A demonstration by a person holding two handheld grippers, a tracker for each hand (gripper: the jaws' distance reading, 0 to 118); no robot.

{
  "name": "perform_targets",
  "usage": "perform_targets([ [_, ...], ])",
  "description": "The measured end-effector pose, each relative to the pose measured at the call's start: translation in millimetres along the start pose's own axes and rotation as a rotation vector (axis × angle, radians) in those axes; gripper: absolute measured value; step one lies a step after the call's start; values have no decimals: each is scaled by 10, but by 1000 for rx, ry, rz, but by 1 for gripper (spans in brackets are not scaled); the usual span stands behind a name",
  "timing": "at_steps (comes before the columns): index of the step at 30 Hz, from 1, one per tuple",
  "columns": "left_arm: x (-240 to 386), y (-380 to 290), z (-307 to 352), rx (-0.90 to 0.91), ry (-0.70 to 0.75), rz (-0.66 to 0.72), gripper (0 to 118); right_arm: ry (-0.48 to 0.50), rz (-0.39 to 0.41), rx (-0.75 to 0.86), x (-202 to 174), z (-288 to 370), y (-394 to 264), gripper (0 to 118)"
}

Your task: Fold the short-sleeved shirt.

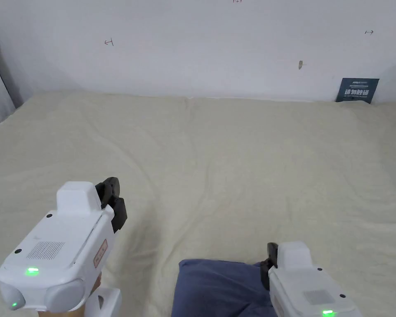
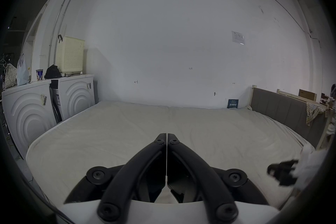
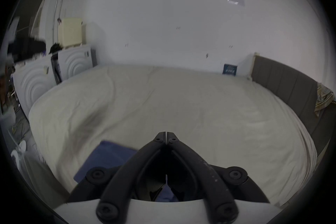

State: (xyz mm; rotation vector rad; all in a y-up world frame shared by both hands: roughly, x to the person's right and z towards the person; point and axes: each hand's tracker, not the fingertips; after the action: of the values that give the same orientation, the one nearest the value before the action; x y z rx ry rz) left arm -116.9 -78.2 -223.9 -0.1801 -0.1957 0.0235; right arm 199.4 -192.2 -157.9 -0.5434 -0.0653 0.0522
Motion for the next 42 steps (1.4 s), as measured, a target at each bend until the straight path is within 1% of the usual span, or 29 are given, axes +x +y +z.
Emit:
perform_targets([
  [1,-4,-9,-3,-2,-1,1,0,14,13,-36,-57,-85,-94,2],
  [3,-4,-26,-10,-12,-5,-2,0,39,-2,-104,-122,-219,-242,2],
  [6,-4,-58,-18,-25,-7,-5,0,58,0,-184,-190,-390,-471,2],
  [10,-3,-129,-30,-53,-25,6,0,42,-37,-290,-185,-552,-751,2],
  [11,-3,-162,-43,-70,-37,10,0,44,-48,-297,-173,-590,-807,2],
  [13,8,-227,-84,-135,-72,28,0,44,-63,-261,-169,-544,-793,2],
  [14,17,-268,-111,-171,-91,44,1,45,-58,-269,-179,-544,-747,2],
  [16,33,-374,-187,-269,-145,97,6,47,-43,-273,-184,-543,-744,2],
  [17,48,-446,-242,-319,-178,120,13,49,-33,-270,-182,-535,-742,2],
  [18,63,-522,-300,-381,-209,141,25,51,-28,-266,-180,-527,-749,2],
  [19,87,-599,-354,-442,-235,157,54,53,-28,-263,-177,-521,-757,2],
  [20,113,-699,-426,-508,-252,192,78,55,-31,-261,-172,-519,-759,2],
  [21,139,-792,-506,-584,-273,217,97,58,-34,-260,-154,-526,-765,2],
  [22,166,-897,-582,-645,-292,242,111,61,-38,-261,-145,-528,-764,2],
  [23,193,-1010,-646,-689,-300,269,112,64,-42,-262,-138,-528,-763,2],
  [27,238,-1336,-887,-824,-335,329,111,73,-52,-259,-108,-538,-784,2],
  [29,224,-1509,-1022,-884,-369,382,111,76,-54,-255,-100,-540,-798,2],
  [30,218,-1575,-1074,-914,-376,406,109,77,-56,-253,-95,-539,-803,2],
  [31,217,-1648,-1112,-952,-400,431,102,79,-59,-251,-90,-539,-807,2],
  [32,220,-1701,-1147,-991,-401,453,98,81,-64,-251,-82,-539,-809,2],
  [33,224,-1742,-1166,-1002,-389,479,95,83,-67,-251,-82,-542,-813,2],
  [34,231,-1790,-1186,-1019,-405,498,95,85,-70,-250,-77,-542,-816,2],
  [36,265,-1864,-1177,-1036,-429,515,80,89,-75,-247,-66,-539,-825,2],
  [38,318,-1880,-1143,-1029,-432,508,60,92,-79,-246,-56,-540,-830,2],
  [39,337,-1884,-1114,-1015,-435,493,55,94,-81,-247,-49,-541,-827,2],
  [40,347,-1890,-1121,-1015,-439,475,47,95,-84,-249,-43,-539,-822,2],
  [41,351,-1900,-1138,-1022,-447,479,33,99,-87,-250,-43,-536,-817,2],
  [42,349,-1915,-1149,-1030,-471,513,28,102,-85,-249,-41,-527,-807,2],
])
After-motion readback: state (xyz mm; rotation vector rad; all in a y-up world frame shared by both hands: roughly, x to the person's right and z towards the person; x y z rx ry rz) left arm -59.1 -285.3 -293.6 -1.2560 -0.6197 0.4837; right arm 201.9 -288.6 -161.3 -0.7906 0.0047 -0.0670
